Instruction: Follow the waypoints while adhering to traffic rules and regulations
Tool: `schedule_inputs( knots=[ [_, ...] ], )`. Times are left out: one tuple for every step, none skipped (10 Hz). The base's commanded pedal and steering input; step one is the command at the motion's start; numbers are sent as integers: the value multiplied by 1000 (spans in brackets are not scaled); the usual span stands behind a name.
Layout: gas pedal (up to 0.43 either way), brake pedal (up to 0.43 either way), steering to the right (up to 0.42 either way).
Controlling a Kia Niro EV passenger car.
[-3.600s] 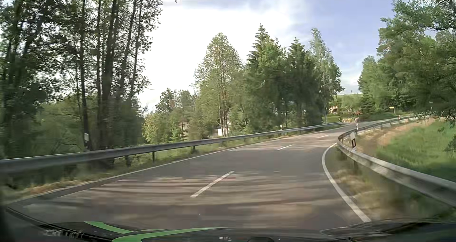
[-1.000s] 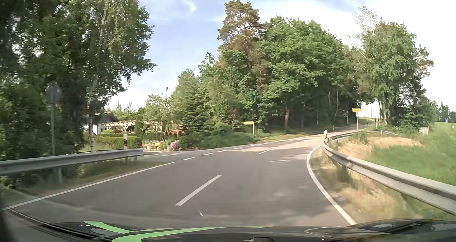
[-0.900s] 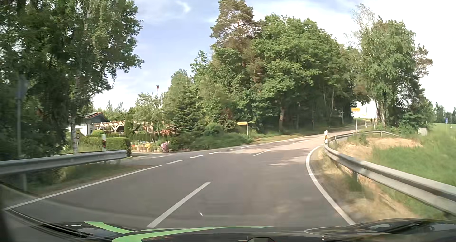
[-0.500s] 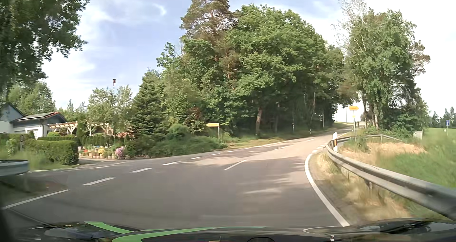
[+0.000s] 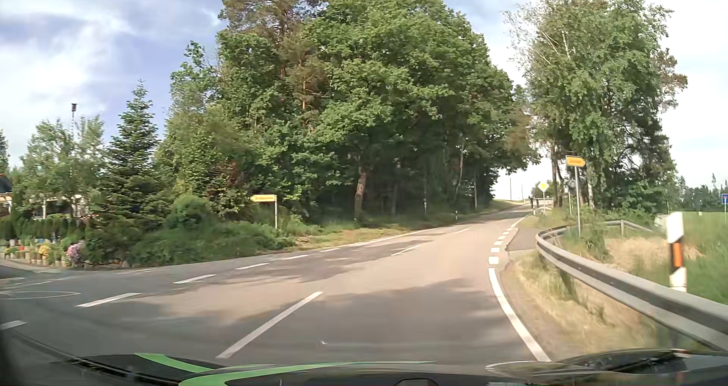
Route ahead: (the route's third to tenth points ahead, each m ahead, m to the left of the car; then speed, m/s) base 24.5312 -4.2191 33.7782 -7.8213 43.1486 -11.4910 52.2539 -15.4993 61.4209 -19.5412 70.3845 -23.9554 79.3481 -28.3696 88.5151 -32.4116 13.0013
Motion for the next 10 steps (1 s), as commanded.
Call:
schedule_inputs(
  knots=[
    [0,0,79],
    [0,0,78],
    [0,0,72],
    [0,0,67],
    [0,0,66],
    [0,0,67],
    [0,0,69],
    [8,0,69],
    [39,0,69],
    [67,0,68]
  ],
)
